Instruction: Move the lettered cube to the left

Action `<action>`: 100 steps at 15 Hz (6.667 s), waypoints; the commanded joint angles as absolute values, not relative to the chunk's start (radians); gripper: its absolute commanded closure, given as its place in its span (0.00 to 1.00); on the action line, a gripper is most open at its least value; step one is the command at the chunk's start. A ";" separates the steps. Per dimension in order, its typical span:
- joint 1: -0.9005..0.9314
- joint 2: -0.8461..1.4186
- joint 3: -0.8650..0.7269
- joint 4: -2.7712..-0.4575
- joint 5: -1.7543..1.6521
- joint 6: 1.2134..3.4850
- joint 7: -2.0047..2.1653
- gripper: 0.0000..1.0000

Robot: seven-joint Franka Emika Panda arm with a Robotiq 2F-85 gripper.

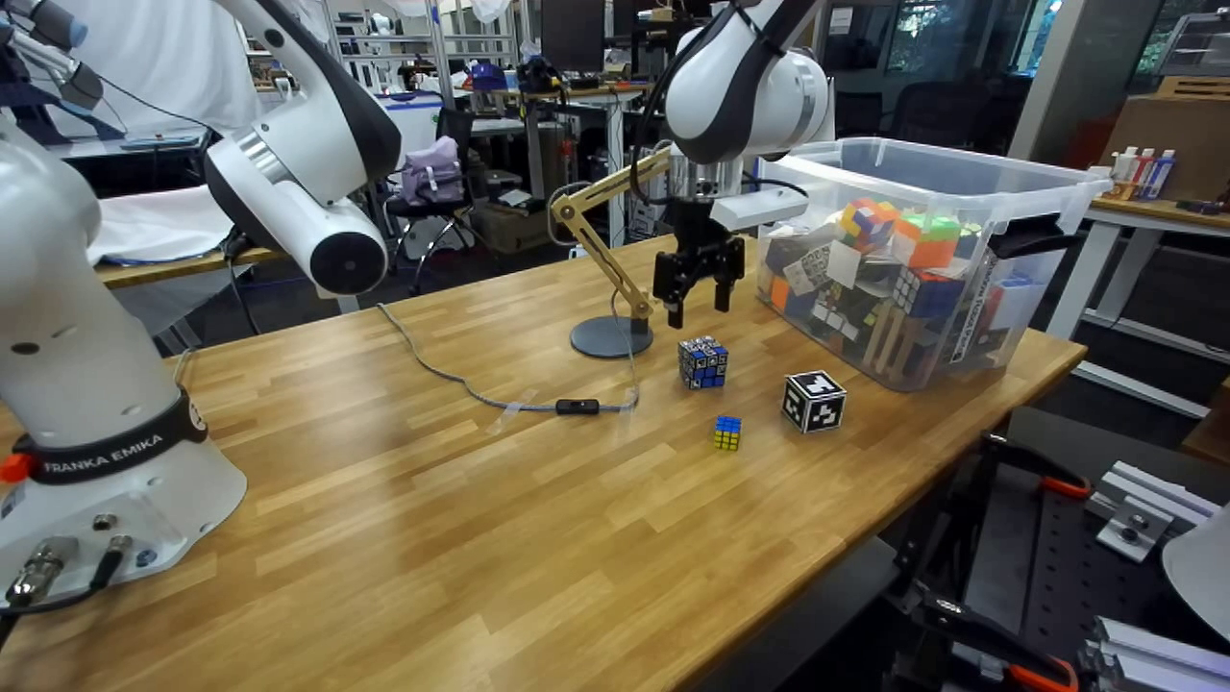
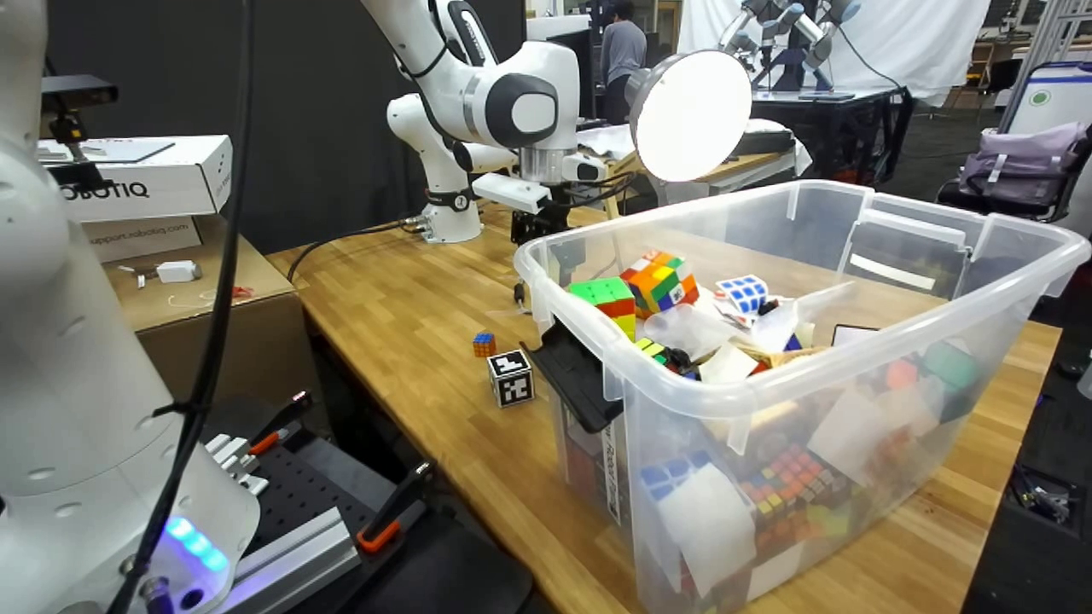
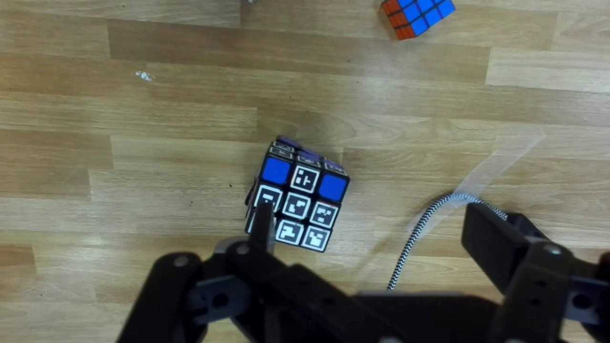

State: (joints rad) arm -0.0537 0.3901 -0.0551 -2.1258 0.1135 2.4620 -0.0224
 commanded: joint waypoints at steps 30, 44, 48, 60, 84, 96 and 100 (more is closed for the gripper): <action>-0.104 0.589 -0.052 -2.042 0.179 2.595 0.075 0.62; 0.025 0.326 -0.028 -2.183 0.085 2.387 0.134 0.62; 0.083 0.270 -0.017 -2.178 -0.007 2.313 0.197 0.62; 0.120 0.275 0.080 -2.143 0.069 2.313 0.174 0.37; 0.117 0.359 0.089 -2.118 0.295 2.455 0.319 0.62; 0.128 0.340 0.132 -2.197 0.544 2.461 0.446 0.37; 0.129 0.328 0.133 -2.207 0.550 2.463 0.455 0.37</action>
